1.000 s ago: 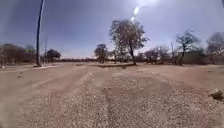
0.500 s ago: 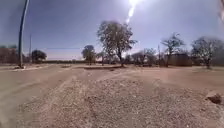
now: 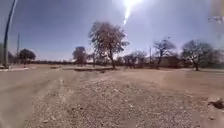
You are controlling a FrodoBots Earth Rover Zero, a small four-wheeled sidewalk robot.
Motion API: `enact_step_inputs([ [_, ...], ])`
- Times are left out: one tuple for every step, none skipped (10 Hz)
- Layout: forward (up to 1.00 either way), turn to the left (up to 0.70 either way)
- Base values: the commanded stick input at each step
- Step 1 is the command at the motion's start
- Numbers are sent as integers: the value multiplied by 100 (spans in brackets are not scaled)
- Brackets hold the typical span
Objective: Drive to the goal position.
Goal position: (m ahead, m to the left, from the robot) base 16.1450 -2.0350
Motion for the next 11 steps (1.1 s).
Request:
enact_step_inputs([
  [100, 0],
  [100, 0],
  [100, 0],
  [100, 0],
  [100, 0],
  [100, 0],
  [100, 0],
  [100, 0],
  [100, 0],
  [100, 0],
  [100, 0],
])
